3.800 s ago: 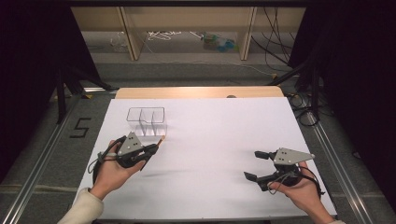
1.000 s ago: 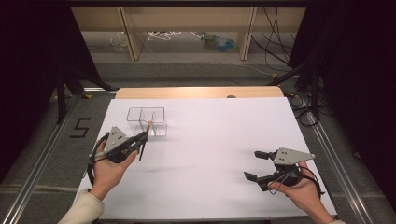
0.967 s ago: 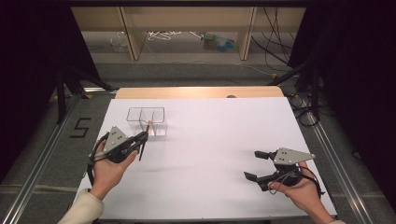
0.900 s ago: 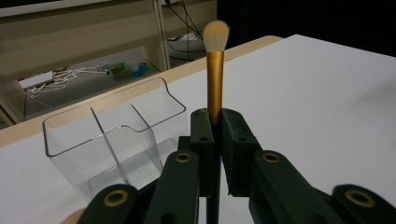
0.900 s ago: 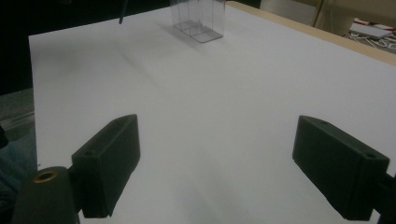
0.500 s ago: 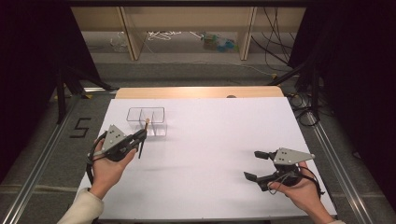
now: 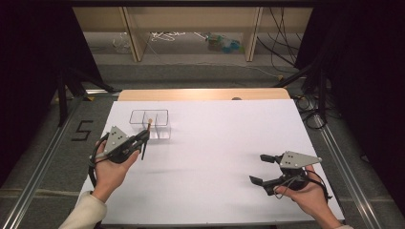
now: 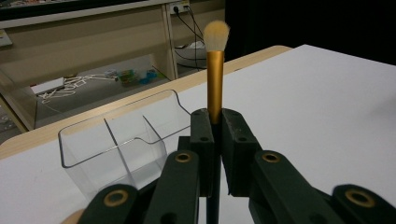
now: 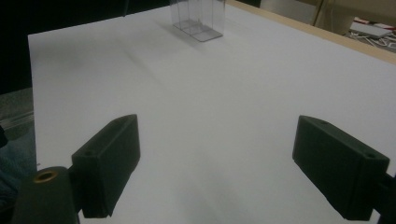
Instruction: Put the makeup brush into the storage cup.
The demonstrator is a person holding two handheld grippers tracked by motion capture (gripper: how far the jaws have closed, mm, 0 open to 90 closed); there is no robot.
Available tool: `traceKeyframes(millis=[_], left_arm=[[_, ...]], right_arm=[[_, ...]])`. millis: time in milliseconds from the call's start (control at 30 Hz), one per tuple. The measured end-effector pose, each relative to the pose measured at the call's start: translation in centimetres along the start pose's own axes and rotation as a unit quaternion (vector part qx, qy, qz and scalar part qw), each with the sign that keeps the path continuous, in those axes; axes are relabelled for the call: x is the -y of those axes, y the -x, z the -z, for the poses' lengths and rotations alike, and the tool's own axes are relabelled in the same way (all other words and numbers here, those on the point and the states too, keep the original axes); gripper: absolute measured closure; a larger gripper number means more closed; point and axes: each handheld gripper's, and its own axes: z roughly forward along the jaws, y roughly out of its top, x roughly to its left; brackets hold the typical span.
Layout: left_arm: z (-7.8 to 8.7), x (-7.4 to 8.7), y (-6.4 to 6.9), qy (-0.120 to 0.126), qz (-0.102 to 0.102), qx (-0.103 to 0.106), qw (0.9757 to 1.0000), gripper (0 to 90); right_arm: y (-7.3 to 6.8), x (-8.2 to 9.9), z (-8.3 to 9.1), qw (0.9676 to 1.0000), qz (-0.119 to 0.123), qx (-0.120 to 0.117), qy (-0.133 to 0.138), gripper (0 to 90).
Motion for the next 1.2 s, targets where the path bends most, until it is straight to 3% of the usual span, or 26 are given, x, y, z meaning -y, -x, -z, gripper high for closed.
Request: traceKeyframes(millis=[1200], left_arm=[[-0.31, -0.85, -0.46, 0.018, 0.005, -0.012, 0.9998, 83.3]], right_arm=[[0.08, 0.04, -0.07, 1.0000, 0.000, -0.001, 0.001, 15.9]])
